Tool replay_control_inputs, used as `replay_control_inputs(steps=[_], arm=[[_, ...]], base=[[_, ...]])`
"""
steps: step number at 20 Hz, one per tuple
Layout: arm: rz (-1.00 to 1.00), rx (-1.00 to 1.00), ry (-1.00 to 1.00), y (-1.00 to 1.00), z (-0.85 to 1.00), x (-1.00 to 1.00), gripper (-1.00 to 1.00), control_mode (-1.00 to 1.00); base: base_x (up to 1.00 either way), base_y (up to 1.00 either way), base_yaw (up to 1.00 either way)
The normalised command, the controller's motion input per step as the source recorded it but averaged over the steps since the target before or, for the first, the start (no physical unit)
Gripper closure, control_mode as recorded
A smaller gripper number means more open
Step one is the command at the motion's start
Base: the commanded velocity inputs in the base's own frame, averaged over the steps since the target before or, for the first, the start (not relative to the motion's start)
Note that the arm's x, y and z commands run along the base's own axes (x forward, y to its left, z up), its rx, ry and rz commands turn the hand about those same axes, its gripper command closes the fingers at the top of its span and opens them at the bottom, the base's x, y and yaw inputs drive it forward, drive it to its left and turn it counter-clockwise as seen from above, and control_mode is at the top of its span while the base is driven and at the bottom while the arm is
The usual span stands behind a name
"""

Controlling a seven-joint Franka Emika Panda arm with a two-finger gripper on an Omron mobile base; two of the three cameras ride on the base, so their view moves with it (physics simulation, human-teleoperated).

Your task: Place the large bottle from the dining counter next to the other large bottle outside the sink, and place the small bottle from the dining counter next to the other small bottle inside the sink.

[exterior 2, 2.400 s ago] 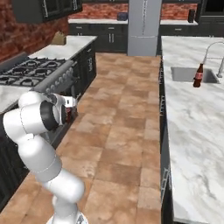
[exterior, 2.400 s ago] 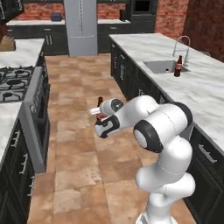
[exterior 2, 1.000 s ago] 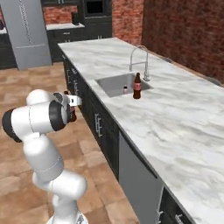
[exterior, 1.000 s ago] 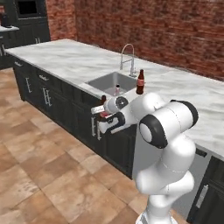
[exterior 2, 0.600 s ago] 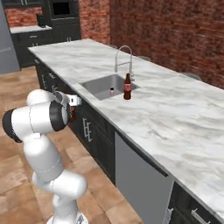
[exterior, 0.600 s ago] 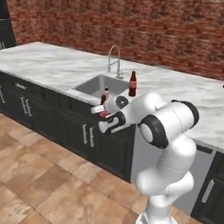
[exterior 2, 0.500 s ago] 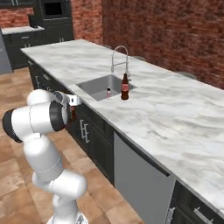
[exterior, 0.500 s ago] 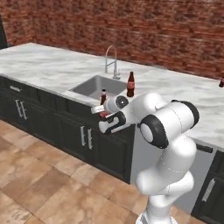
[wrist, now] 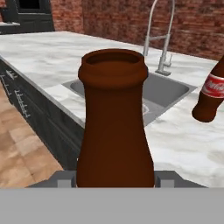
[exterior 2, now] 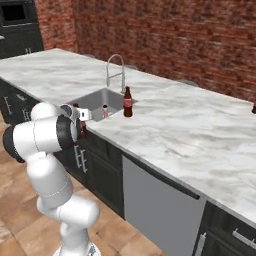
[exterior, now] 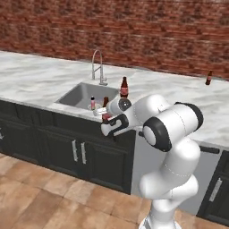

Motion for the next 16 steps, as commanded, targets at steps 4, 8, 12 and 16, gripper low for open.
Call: replay_control_inputs(steps=[4, 8, 12, 16], arm=[[0.00, 0.00, 0.00, 0.00, 0.00, 0.00, 1.00, 1.00], [0.00, 0.00, 0.00, 0.00, 0.00, 0.00, 1.00, 1.00], [0.00, 0.00, 0.00, 0.00, 0.00, 0.00, 1.00, 1.00], [0.00, 0.00, 0.00, 0.00, 0.00, 0.00, 1.00, 1.00]], base=[[0.09, 0.43, -0.34], [0.00, 0.56, -0.35], [0.09, 0.66, -0.30], [0.10, 0.58, -0.23]])
